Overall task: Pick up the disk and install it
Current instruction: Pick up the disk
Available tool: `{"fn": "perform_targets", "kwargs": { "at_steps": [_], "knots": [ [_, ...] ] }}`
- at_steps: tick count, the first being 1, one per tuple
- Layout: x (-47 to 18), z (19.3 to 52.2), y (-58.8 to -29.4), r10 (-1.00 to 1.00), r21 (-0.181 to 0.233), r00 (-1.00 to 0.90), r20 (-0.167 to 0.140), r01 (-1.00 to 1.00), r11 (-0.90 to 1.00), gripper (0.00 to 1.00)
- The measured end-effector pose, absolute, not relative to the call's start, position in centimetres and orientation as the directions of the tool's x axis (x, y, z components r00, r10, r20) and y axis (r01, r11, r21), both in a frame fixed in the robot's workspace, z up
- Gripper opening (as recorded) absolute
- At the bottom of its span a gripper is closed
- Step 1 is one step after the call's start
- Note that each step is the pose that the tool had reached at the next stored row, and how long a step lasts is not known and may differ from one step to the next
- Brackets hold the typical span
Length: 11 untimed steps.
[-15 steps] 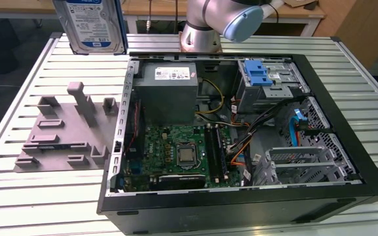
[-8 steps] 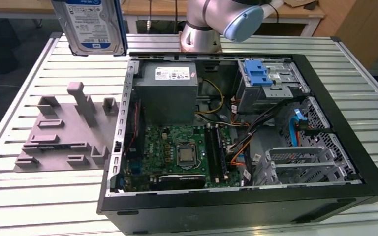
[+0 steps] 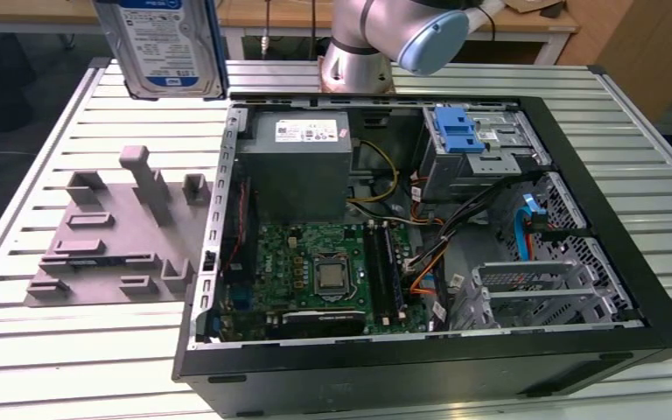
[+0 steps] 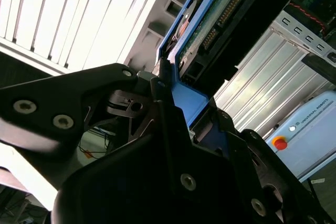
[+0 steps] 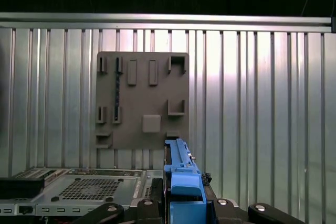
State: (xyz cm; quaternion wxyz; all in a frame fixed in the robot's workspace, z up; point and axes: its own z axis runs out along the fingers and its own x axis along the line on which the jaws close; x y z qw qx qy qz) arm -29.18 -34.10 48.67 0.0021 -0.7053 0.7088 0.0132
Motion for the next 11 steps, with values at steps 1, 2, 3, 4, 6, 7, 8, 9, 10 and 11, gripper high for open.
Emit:
{"fn": "perform_targets", "kwargs": {
  "at_steps": [1, 2, 3, 4, 6, 7, 8, 9, 10, 11],
  "knots": [
    [-29.1, 48.7, -34.1, -1.000, 0.016, -0.005, -0.022, -1.000, 0.005, 0.37],
    [-29.1, 48.7, -34.1, -1.000, 0.016, -0.005, -0.022, -1.000, 0.005, 0.37],
    [-29.0, 48.7, -34.1, -1.000, 0.016, -0.005, -0.022, -1.000, 0.005, 0.37],
    [-28.9, 48.7, -34.1, -1.000, 0.016, -0.005, -0.022, -1.000, 0.005, 0.37],
    [-28.7, 48.7, -34.1, -1.000, 0.016, -0.005, -0.022, -1.000, 0.005, 0.37],
    [-28.5, 48.7, -34.1, -1.000, 0.016, -0.005, -0.022, -1.000, 0.005, 0.37],
    [-28.4, 48.7, -34.1, -1.000, 0.016, -0.005, -0.022, -1.000, 0.005, 0.37],
    [-28.2, 48.7, -34.1, -1.000, 0.016, -0.005, -0.022, -1.000, 0.005, 0.37],
    [-28.1, 48.7, -34.1, -1.000, 0.016, -0.005, -0.022, -1.000, 0.005, 0.37],
    [-28.0, 48.7, -34.1, -1.000, 0.016, -0.005, -0.022, -1.000, 0.005, 0.37]
  ]
}}
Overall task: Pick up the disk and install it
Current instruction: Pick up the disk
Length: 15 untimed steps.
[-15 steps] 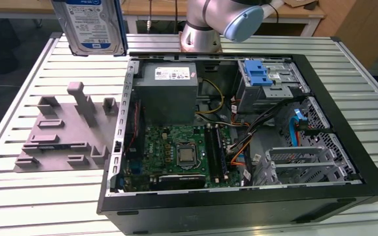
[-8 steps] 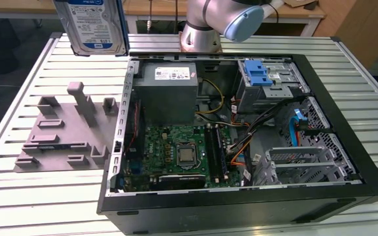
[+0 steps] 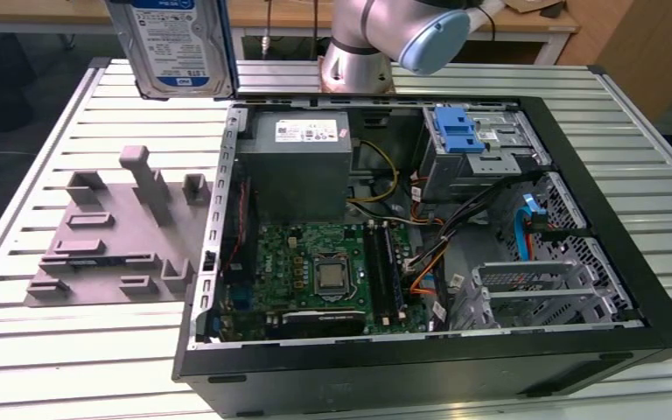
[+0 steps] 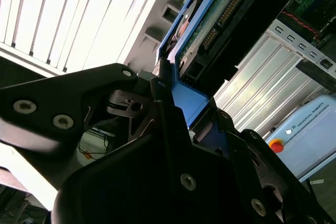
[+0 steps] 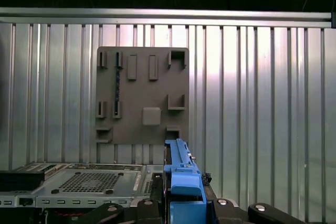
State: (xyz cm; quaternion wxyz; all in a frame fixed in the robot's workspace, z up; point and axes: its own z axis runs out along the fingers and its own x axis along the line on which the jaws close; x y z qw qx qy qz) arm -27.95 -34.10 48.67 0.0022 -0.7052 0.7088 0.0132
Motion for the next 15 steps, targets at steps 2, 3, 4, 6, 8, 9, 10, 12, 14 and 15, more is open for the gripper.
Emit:
{"fn": "perform_targets", "kwargs": {
  "at_steps": [2, 3, 4, 6, 8, 9, 10, 12, 14, 15],
  "knots": [
    [-27.66, 48.67, -34.10, -1.000, 0.016, -0.005, -0.022, -1.000, 0.005, 0.37],
    [-27.52, 48.67, -34.10, -1.000, 0.016, -0.005, -0.022, -1.000, 0.005, 0.37],
    [-27.37, 48.67, -34.10, -1.000, 0.016, -0.005, -0.022, -1.000, 0.005, 0.37],
    [-27.12, 48.67, -34.10, -1.000, 0.016, -0.005, -0.022, -1.000, 0.005, 0.37],
    [-26.93, 48.67, -34.10, -1.000, 0.016, -0.005, -0.022, -1.000, 0.005, 0.37],
    [-26.90, 48.67, -34.10, -1.000, 0.016, -0.005, -0.022, -1.000, 0.005, 0.37],
    [-26.90, 48.67, -34.10, -1.000, 0.016, -0.005, -0.022, -1.000, 0.005, 0.37],
    [-26.90, 48.67, -34.22, -1.000, 0.016, -0.005, -0.022, -1.000, 0.005, 0.37],
    [-26.89, 48.67, -34.60, -1.000, 0.016, -0.005, -0.022, -1.000, 0.005, 0.37],
    [-26.89, 48.67, -34.85, -1.000, 0.016, -0.005, -0.022, -1.000, 0.005, 0.37]
  ]
}}
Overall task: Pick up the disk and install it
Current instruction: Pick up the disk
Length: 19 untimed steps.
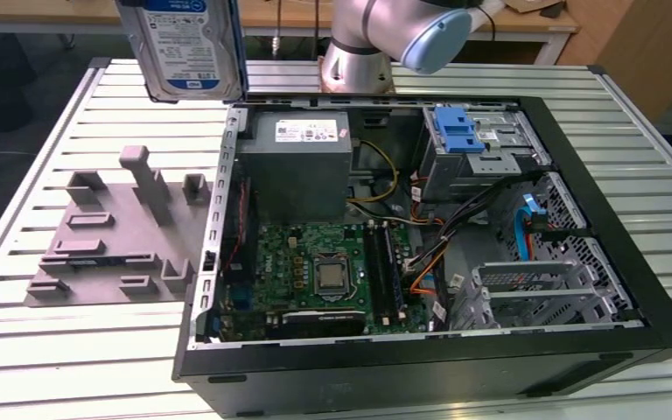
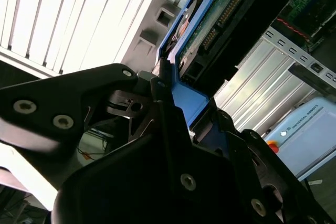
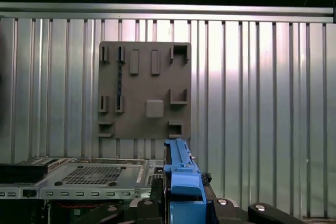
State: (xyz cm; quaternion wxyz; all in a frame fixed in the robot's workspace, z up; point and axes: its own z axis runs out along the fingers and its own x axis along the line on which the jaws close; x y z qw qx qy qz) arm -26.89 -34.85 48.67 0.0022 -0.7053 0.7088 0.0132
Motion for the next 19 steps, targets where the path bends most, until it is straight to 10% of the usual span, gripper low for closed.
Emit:
{"fn": "perform_targets", "kwargs": {
  "at_steps": [19],
  "knots": [
    [-22.6, 48.7, -37.8, -1.000, 0.016, -0.005, -0.022, -1.000, 0.005, 0.37]
  ]
}}
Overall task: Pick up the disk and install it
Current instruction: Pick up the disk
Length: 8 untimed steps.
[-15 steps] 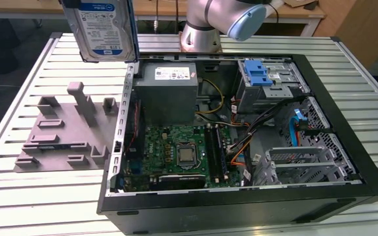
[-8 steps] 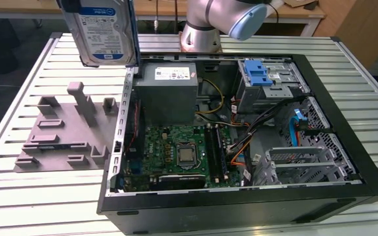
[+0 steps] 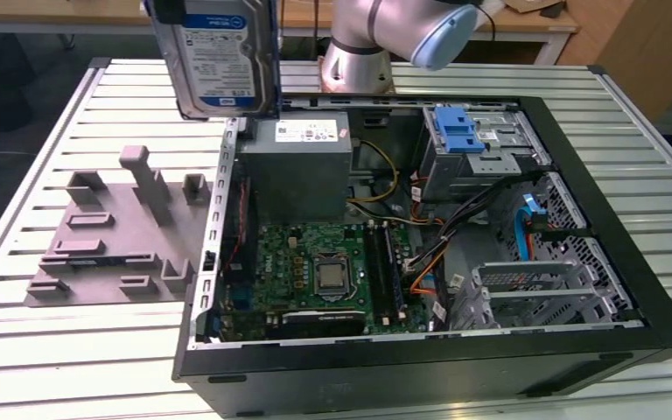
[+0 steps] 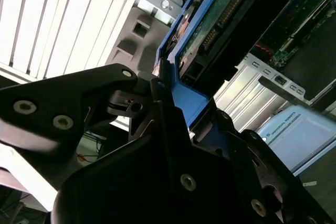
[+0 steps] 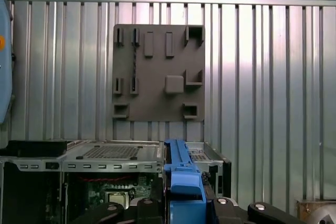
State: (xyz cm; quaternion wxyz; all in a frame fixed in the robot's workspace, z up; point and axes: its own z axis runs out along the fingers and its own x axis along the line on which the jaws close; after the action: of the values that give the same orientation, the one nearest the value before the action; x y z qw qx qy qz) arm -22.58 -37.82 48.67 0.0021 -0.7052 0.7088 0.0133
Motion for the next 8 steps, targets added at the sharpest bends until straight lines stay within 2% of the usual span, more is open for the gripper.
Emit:
{"fn": "perform_targets", "kwargs": {
  "at_steps": [8],
  "knots": [
    [-21.6, 48.7, -39.0, -1.000, 0.016, -0.006, -0.022, -1.000, 0.006, 0.37]
  ]
}}
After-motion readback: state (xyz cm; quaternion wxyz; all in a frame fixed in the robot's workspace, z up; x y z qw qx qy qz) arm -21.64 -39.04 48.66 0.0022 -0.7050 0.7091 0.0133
